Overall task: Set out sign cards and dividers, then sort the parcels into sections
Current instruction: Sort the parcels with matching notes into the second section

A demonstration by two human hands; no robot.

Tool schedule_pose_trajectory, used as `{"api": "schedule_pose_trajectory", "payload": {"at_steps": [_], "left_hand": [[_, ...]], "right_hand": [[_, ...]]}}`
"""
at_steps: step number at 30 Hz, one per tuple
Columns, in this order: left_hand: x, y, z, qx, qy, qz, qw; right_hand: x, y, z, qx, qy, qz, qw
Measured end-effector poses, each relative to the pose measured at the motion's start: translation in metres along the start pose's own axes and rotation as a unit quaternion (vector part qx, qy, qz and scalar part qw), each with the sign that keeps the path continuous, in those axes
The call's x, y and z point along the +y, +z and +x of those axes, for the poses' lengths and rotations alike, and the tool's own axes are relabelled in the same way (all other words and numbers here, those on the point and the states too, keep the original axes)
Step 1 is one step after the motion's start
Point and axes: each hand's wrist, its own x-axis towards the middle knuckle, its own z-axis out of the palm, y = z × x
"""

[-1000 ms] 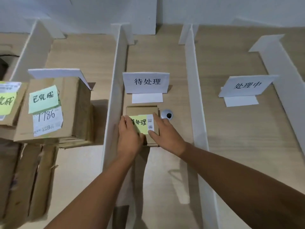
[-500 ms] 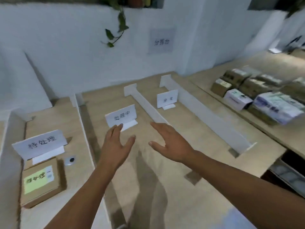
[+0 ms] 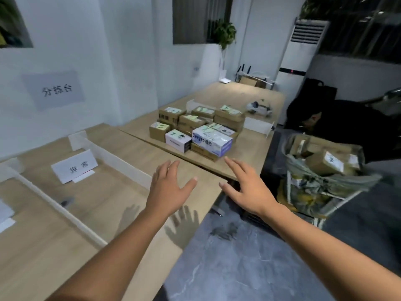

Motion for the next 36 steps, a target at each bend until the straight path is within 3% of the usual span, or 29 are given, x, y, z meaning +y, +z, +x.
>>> {"api": "schedule_pose_trajectory", "payload": {"at_steps": [8, 17, 25, 31, 36], "left_hand": [[0.038, 0.113, 0.13, 0.002, -0.008, -0.023, 1.0], [0.056, 0.212, 0.29, 0.008, -0.076, -0.027, 0.997], [0.057, 0.289, 0.385, 0.052, -0.155, 0.023, 0.986], [0.074, 0.338, 0.422, 0.103, -0.249, 0.037, 0.962], [0.062, 0.36, 0.457, 0.146, -0.292, 0.022, 0.945]], "right_hand": [[0.143, 0.002, 0.094, -0.009, 0.018, 0.01, 1.0], [0.263, 0.004, 0.25, -0.047, 0.011, 0.046, 0.998], [0.377, 0.054, 0.374, -0.133, -0.035, 0.125, 0.983], [0.427, 0.099, 0.447, -0.21, -0.088, 0.127, 0.965], [0.443, 0.142, 0.5, -0.241, -0.12, 0.04, 0.962]]}}
